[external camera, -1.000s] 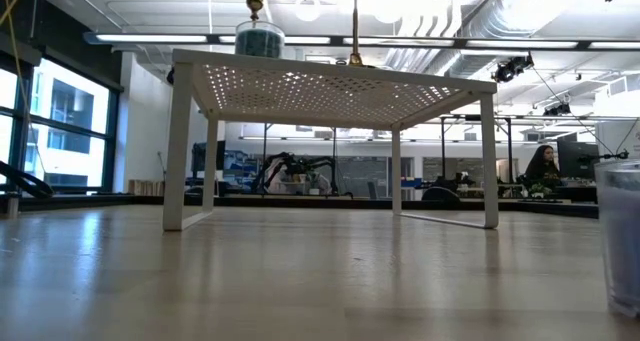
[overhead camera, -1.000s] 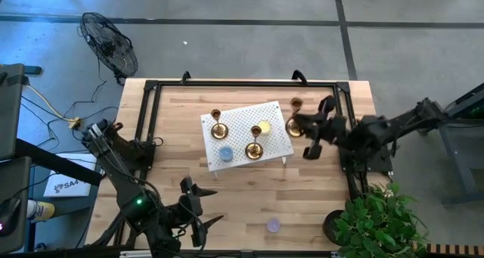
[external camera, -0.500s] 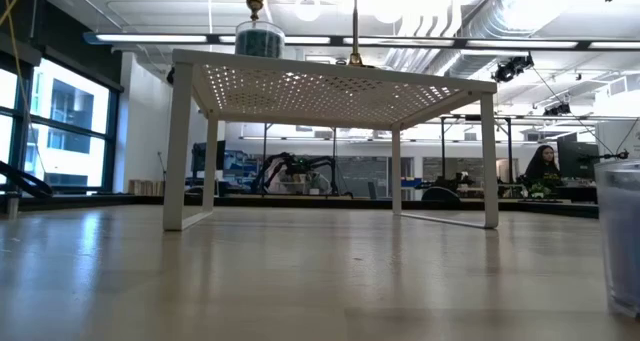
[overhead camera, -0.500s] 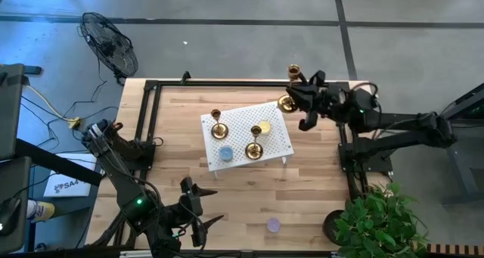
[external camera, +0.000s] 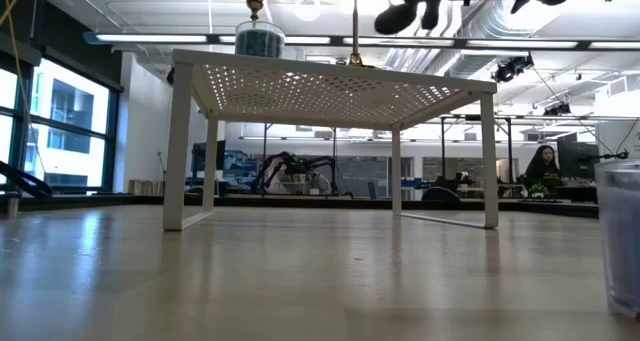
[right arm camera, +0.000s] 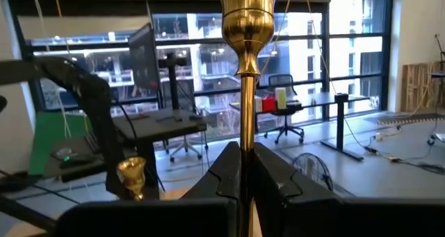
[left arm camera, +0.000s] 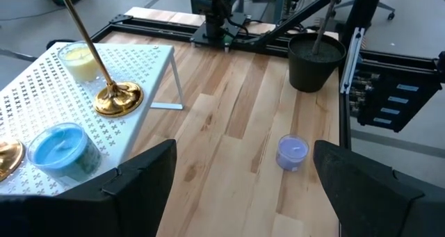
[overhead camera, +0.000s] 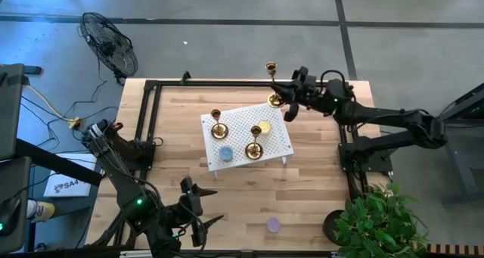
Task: Pick & Place candle stick holders
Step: Put the yellow candle holder on the shelf
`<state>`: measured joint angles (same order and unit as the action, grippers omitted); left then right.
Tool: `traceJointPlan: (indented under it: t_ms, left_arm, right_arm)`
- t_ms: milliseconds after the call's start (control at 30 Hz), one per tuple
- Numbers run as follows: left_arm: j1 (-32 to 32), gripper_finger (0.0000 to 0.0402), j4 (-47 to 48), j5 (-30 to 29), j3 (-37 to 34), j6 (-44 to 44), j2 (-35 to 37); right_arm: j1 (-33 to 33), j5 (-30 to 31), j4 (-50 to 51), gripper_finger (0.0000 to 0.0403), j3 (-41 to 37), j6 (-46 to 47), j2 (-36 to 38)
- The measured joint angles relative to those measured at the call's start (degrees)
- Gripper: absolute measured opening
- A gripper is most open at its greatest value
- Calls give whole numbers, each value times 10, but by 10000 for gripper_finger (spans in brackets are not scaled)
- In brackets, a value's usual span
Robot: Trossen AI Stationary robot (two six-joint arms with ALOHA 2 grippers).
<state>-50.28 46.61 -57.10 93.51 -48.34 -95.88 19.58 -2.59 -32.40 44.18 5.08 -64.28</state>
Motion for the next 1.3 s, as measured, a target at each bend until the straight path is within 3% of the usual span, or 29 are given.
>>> traceJointPlan:
  t_ms: [133,367,500,767,1067,1300]
  left_arm:
    - [0,333,0,0,0,0,0]
    - [0,333,0,0,0,0,0]
    - [0,333,0,-6,0,0,0]
    - [0,333,0,-10,0,0,0]
    - [0,333,0,-11,0,0,0]
    - [0,333,-1,-1,0,0,0]
  right_arm:
    - [8,-9,-36,9,-30,-6,-5]
    - [30,-40,-231,9,-163,38,-1]
    - [34,-42,-245,9,-202,29,-2]
    - [34,-50,-268,9,-217,23,-15]
    - [34,-52,-369,9,-217,30,-97]
    - [34,-47,-368,9,-217,12,-123]
